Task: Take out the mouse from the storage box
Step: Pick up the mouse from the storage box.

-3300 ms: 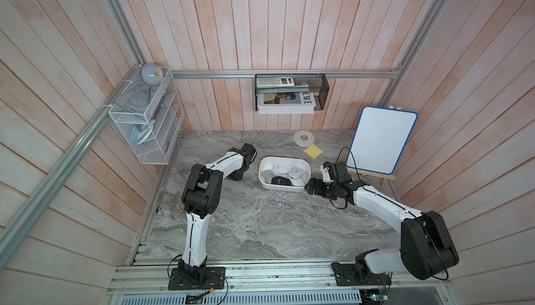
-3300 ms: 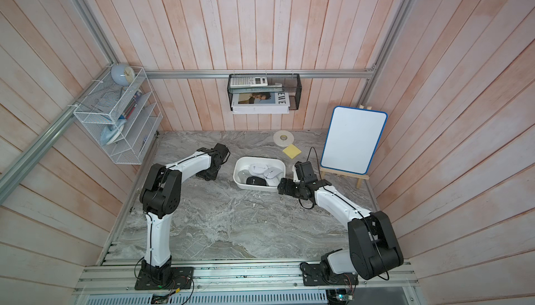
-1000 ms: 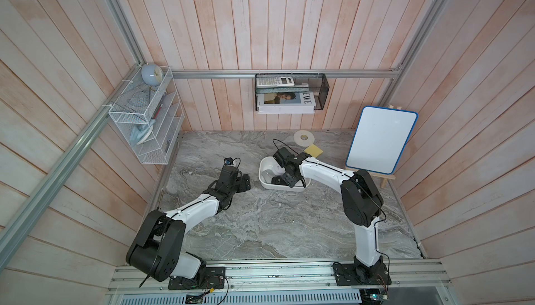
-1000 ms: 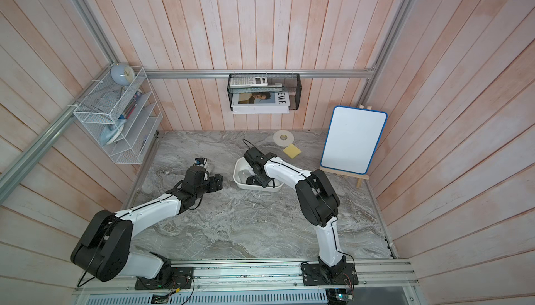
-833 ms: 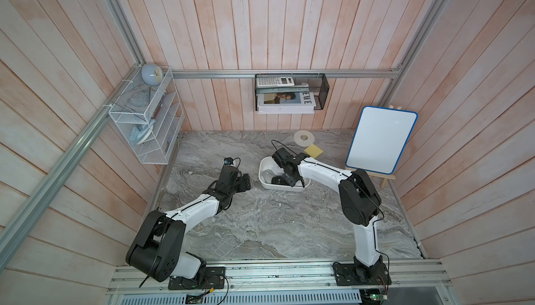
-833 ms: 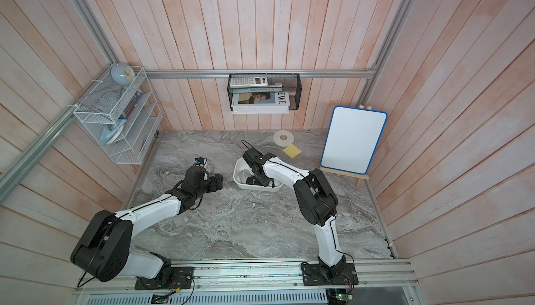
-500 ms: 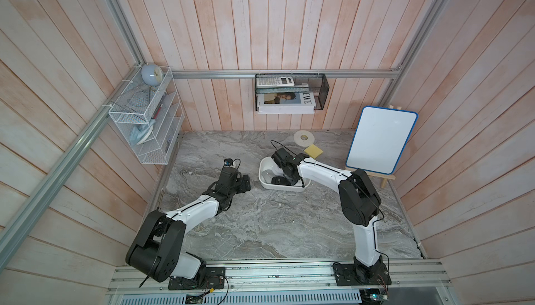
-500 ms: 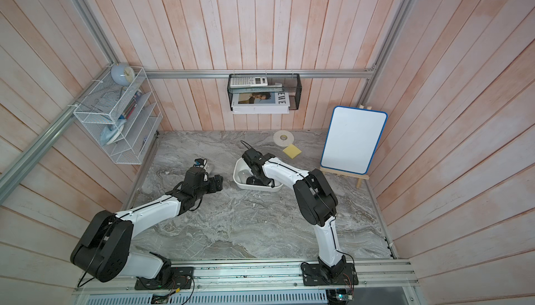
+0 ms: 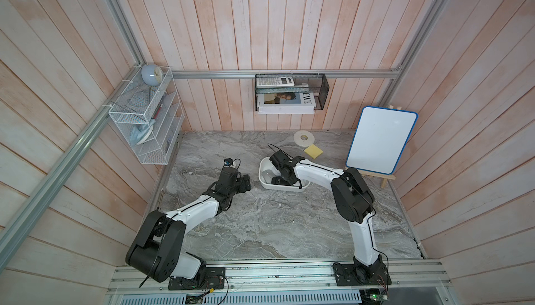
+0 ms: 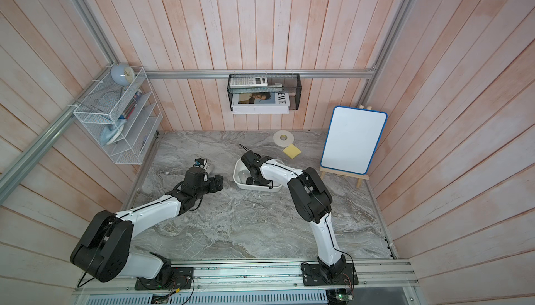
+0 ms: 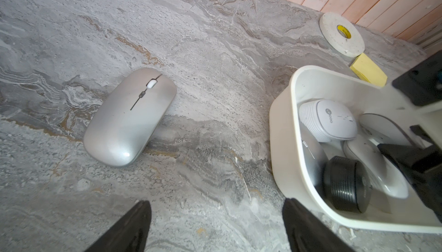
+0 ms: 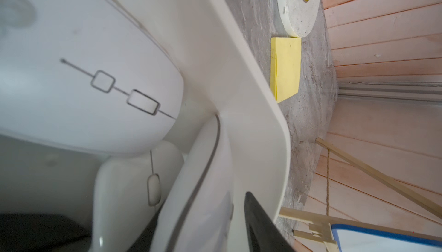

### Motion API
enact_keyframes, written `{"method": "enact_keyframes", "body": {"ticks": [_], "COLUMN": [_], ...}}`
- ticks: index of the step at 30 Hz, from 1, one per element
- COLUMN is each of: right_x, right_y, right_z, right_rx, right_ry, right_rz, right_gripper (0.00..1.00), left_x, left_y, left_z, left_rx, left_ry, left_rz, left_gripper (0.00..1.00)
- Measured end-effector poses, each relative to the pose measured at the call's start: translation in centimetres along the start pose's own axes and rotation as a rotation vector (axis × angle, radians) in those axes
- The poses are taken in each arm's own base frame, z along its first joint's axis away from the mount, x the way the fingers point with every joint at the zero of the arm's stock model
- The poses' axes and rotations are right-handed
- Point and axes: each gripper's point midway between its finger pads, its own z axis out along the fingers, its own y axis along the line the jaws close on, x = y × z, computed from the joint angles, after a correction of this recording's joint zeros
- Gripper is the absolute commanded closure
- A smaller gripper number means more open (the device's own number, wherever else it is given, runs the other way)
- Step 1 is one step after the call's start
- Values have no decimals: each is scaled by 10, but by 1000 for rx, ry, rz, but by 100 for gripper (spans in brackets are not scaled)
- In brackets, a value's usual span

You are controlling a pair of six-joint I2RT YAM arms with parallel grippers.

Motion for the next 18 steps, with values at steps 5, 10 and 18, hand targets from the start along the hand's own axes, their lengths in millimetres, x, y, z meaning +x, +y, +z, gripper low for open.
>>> {"method": "enact_keyframes", "body": {"ticks": [5,10,18], "right_x": [-4,-6,-7], "right_y": [-1,-3,-4], "right_z": [1,2,2], "right_rx": [3,20,27], "right_ry": [-8,-15,-18], "right_rz": [2,-2,-1], "right_gripper": [63,71,81], "left_x": [0,-1,-3], "left_y": [-1,-3,-4], "left_z": [0,-1,-3], "left_rx": [8,16,20], "left_ry": [1,-1,-9], "left_rz": [0,0,-1], "left_gripper": [8,8,8]}}
